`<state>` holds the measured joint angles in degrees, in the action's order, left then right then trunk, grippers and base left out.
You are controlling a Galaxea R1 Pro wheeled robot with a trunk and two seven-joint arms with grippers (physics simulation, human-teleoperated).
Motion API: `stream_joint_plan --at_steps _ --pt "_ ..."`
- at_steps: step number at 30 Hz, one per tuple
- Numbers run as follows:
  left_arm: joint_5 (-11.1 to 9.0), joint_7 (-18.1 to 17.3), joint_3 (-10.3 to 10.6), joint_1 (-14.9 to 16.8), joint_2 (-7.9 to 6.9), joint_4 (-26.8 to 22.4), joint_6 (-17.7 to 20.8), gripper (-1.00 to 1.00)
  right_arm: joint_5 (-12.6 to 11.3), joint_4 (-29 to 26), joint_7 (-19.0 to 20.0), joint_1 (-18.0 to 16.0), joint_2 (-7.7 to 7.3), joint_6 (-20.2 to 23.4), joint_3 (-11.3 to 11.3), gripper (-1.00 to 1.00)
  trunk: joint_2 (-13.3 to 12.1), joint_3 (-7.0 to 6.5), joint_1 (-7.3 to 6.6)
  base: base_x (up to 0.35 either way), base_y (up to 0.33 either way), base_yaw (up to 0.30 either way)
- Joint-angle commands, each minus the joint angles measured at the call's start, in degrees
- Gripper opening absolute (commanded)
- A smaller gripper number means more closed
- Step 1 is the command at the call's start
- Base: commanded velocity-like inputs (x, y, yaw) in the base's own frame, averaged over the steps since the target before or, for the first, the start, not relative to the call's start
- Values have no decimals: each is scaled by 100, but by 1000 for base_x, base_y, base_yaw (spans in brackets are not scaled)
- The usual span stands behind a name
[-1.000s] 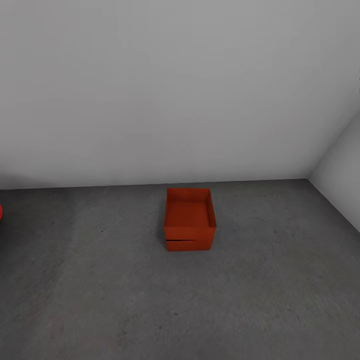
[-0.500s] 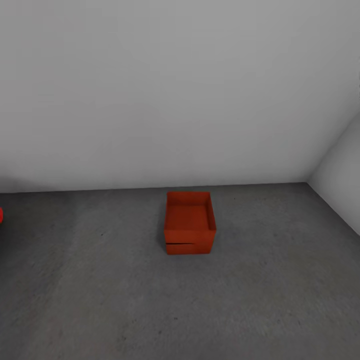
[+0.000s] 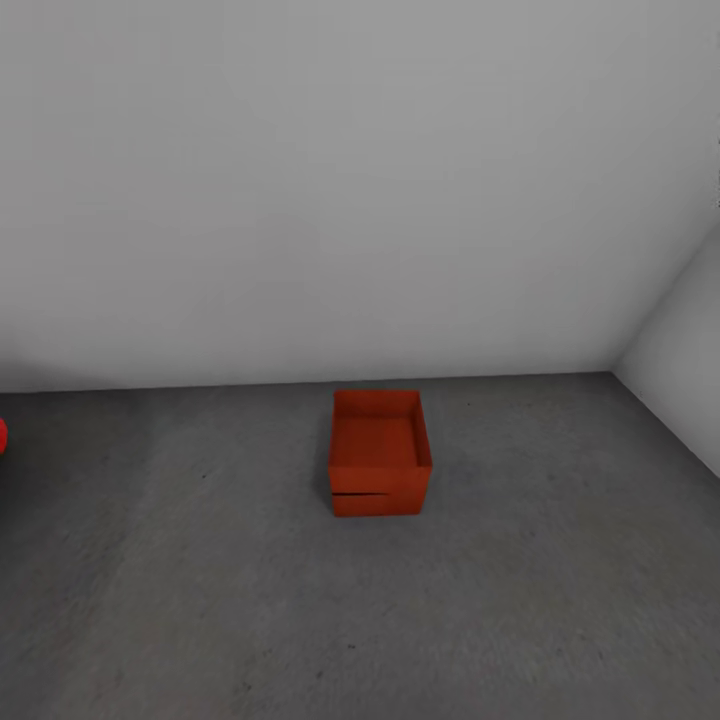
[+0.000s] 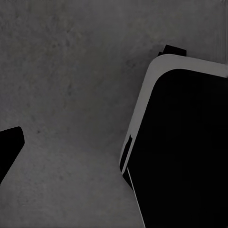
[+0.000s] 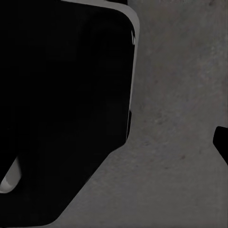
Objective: Move the two storage containers from the living room to the garage. In the garage, place one container on the floor and stack the other container on top of it (either order is fine).
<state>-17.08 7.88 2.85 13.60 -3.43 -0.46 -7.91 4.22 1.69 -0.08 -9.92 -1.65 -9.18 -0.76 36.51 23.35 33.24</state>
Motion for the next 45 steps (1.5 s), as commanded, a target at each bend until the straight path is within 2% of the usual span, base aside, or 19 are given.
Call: stream_joint_plan --at_steps 1,45 --pt "-34 12 31 3 1 3 -16 100 43 17 -1 -6 -1 -32 -12 100 5 -4 1 0 0 0" --pt "-32 12 31 3 1 2 -17 100 52 16 -1 51 -10 -151 -12 100 5 -413 1 0 0 0"
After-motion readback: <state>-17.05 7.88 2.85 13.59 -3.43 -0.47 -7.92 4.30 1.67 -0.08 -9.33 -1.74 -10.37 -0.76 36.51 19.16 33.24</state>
